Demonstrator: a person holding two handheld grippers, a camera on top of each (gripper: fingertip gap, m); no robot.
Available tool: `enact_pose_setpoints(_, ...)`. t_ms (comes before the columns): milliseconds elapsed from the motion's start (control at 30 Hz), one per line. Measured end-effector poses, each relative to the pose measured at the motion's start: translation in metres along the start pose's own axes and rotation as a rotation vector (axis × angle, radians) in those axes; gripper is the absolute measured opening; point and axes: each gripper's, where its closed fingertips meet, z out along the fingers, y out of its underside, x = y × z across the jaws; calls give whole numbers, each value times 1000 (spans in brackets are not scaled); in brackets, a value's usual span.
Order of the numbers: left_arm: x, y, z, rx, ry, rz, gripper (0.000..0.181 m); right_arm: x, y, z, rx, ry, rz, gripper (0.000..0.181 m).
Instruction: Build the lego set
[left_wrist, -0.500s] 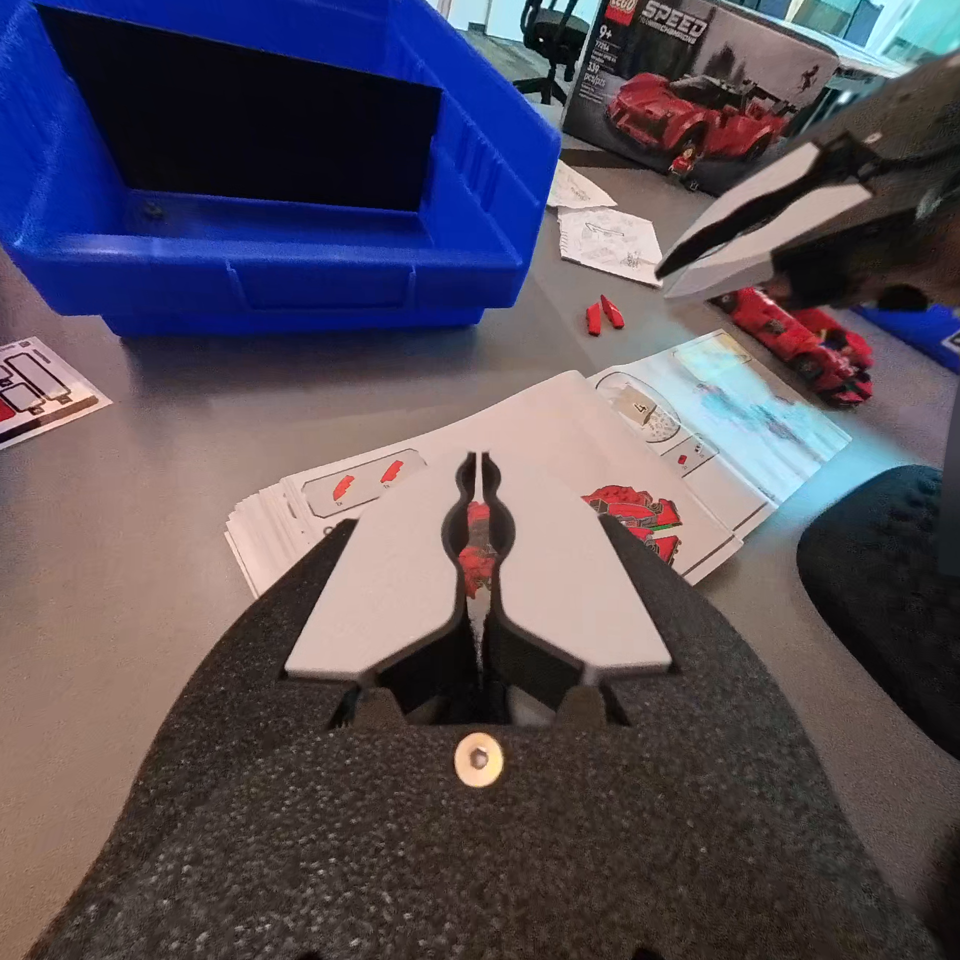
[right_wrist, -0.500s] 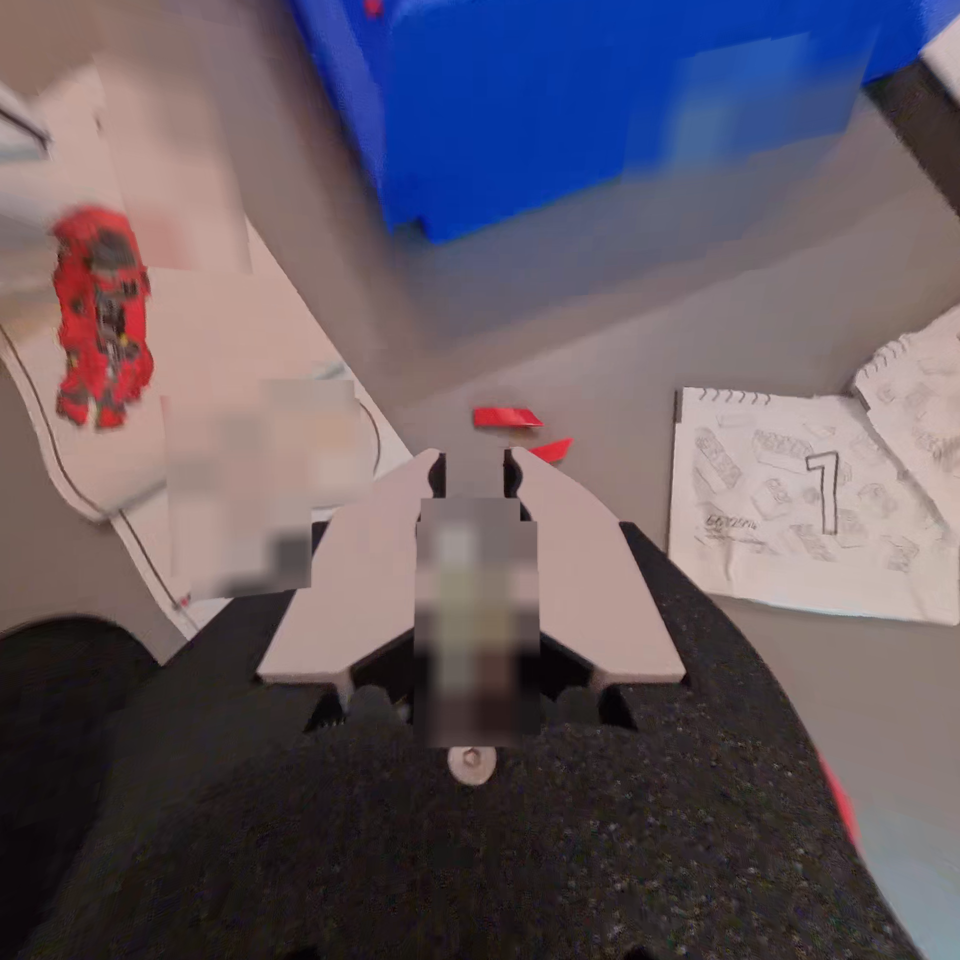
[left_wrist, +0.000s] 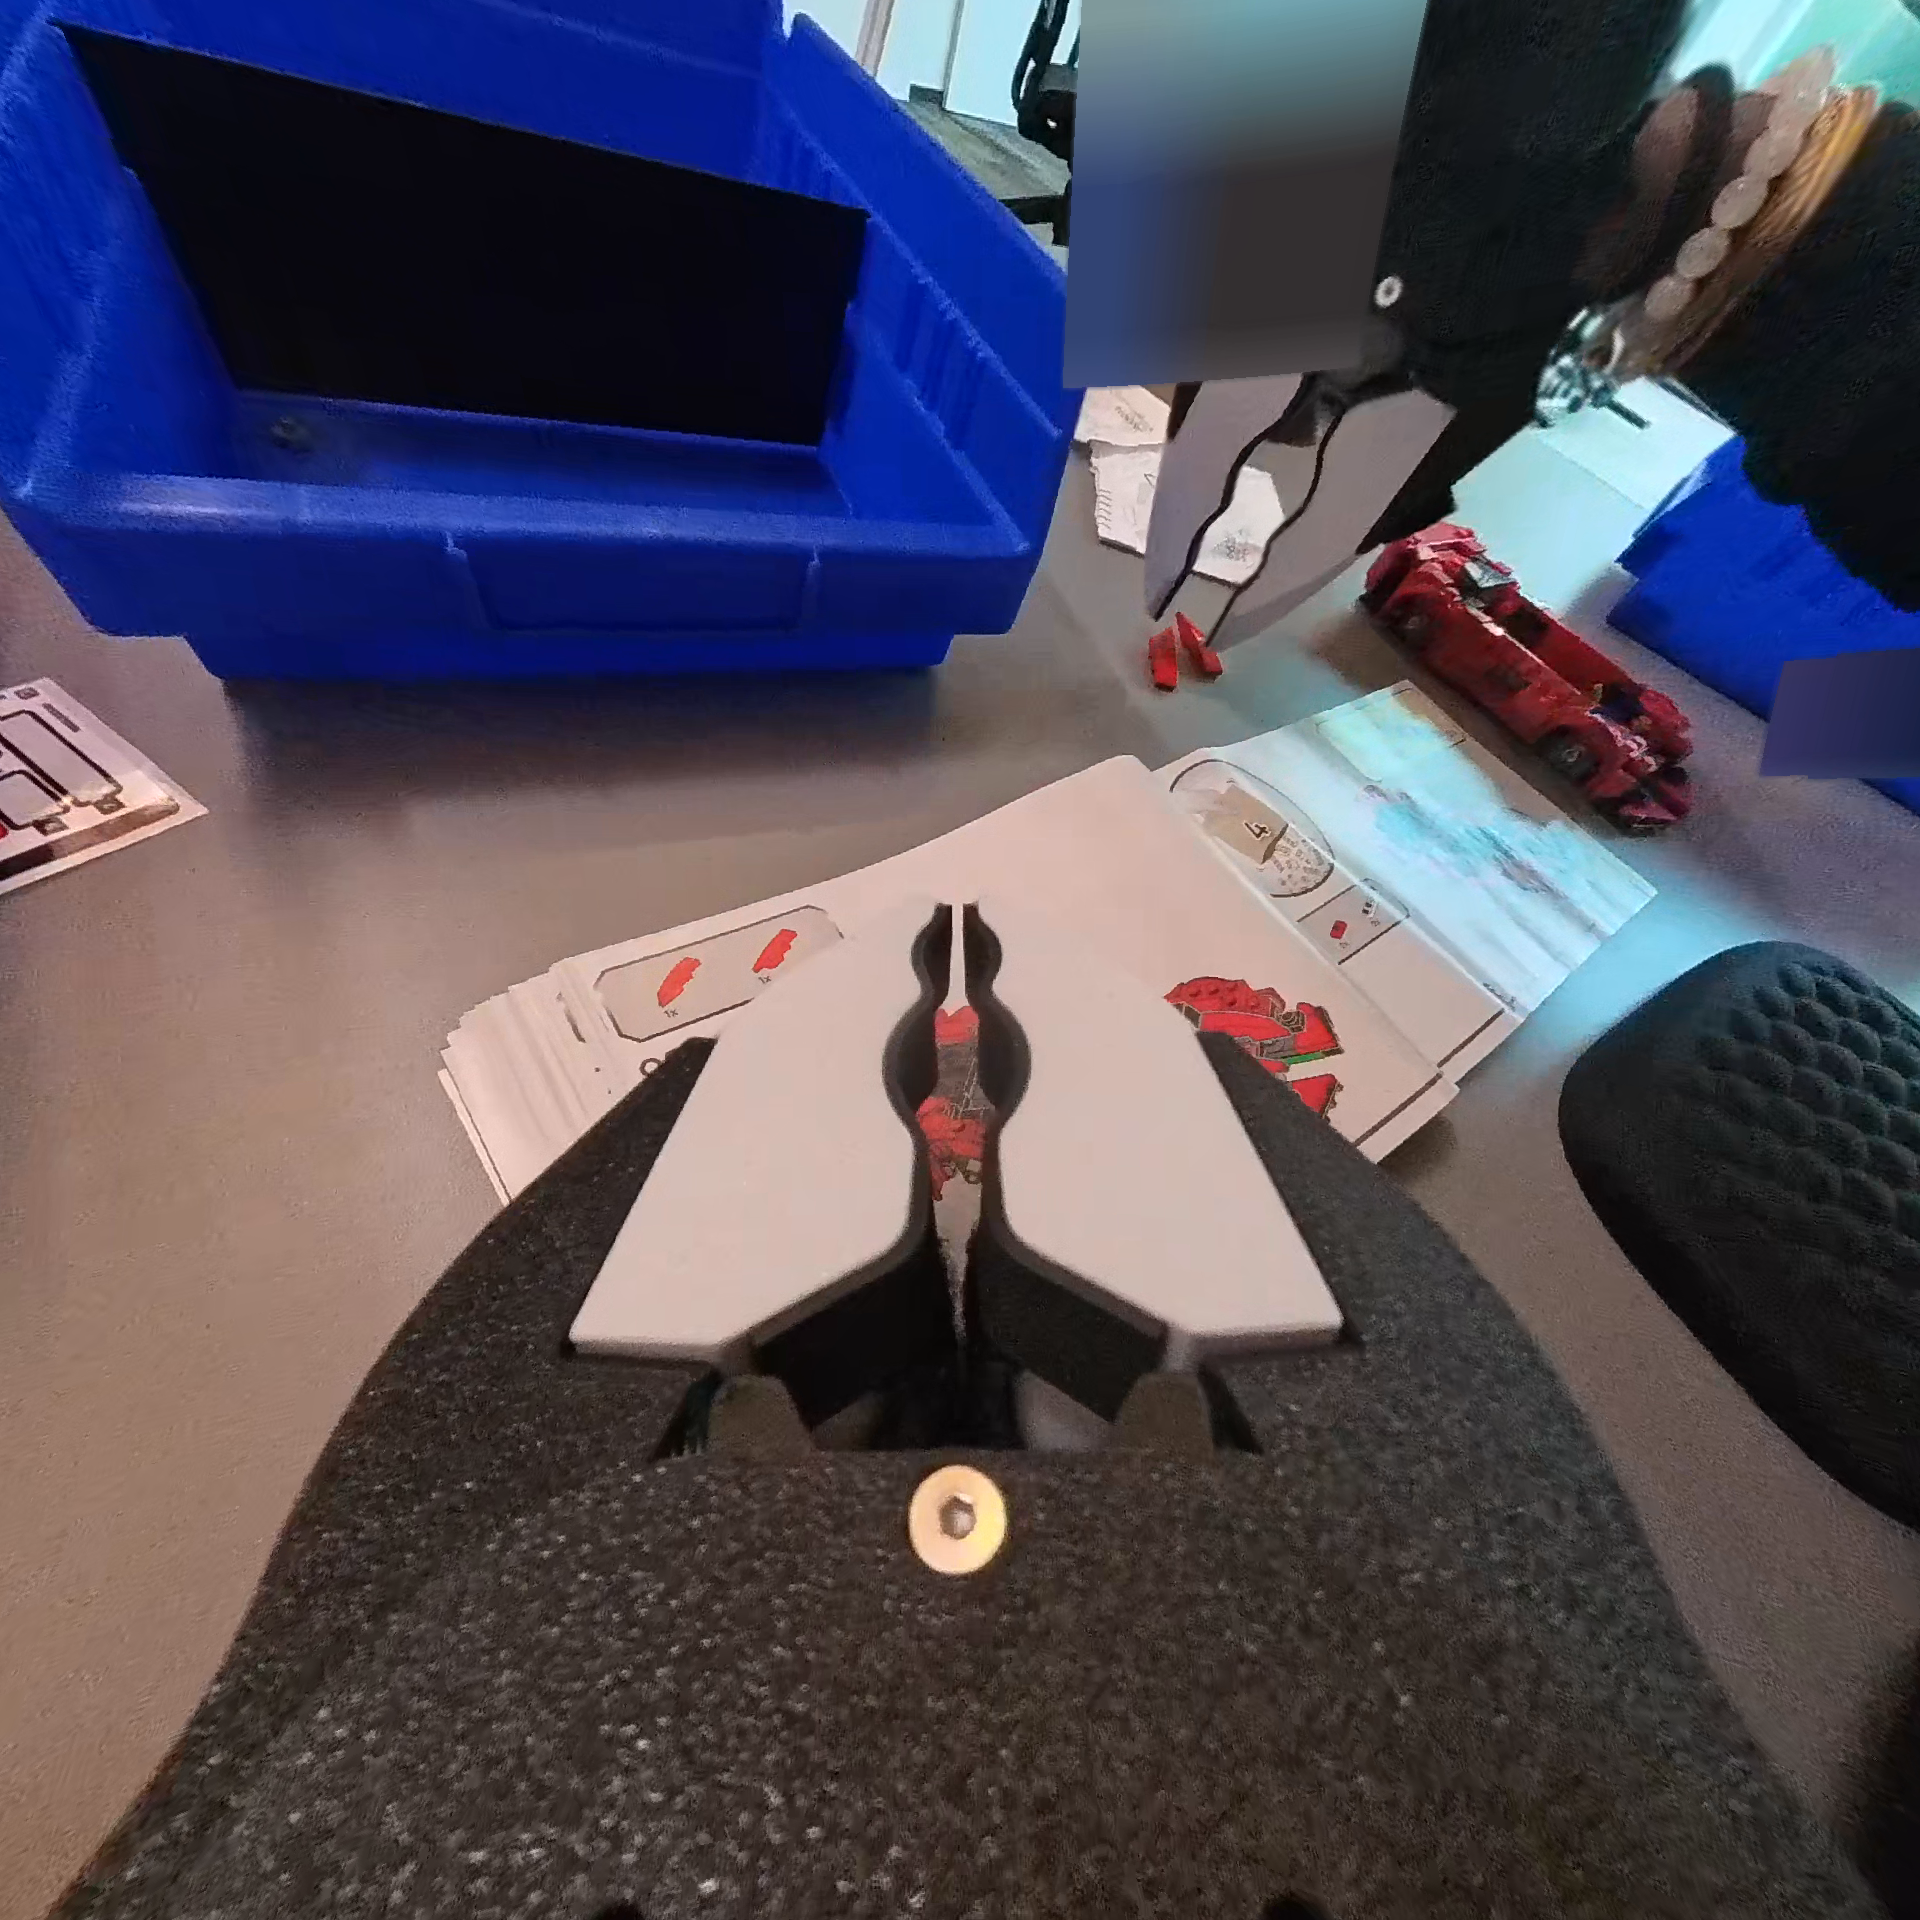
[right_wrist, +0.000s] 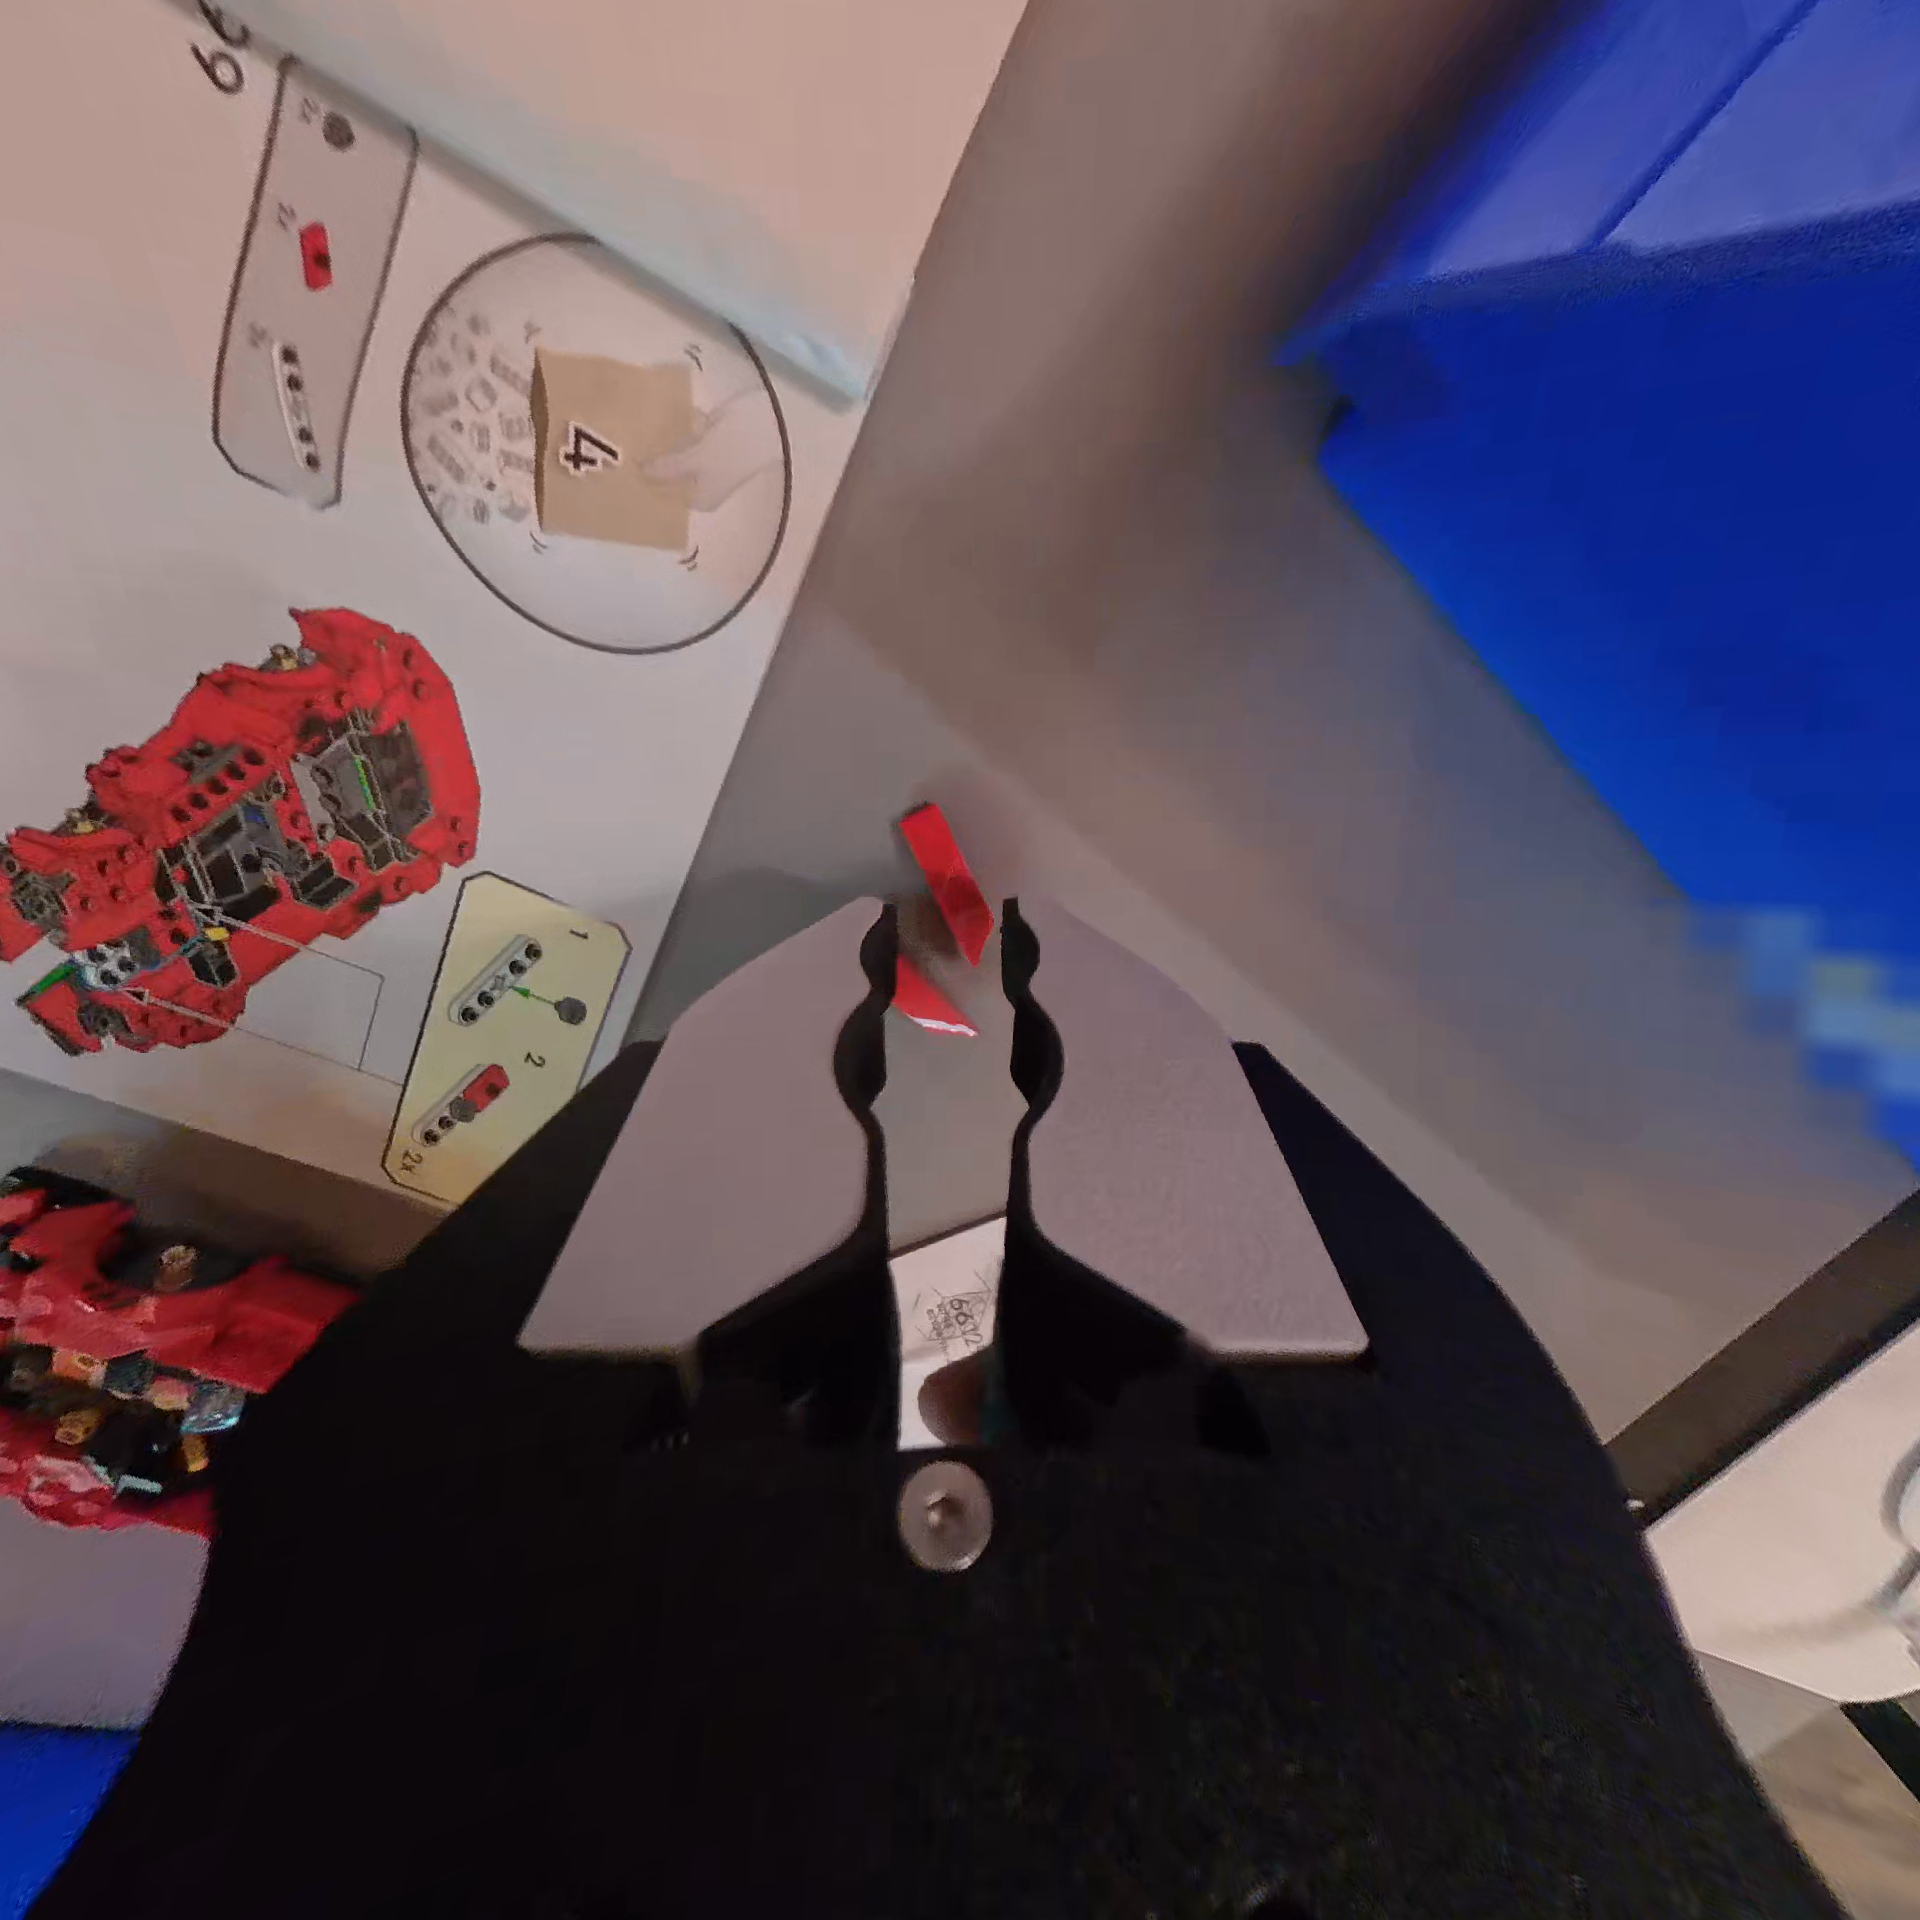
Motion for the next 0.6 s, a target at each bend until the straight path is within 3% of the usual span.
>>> enact_pose_setpoints(400, 1, 0, 0, 1, 15, -9, 1, 0, -1, 12, 32, 2, 58, 8)
enact_pose_setpoints(600, 1, 1, 1, -6, 18, -6, 2, -3, -25, -21, 157, 148, 270, 8)
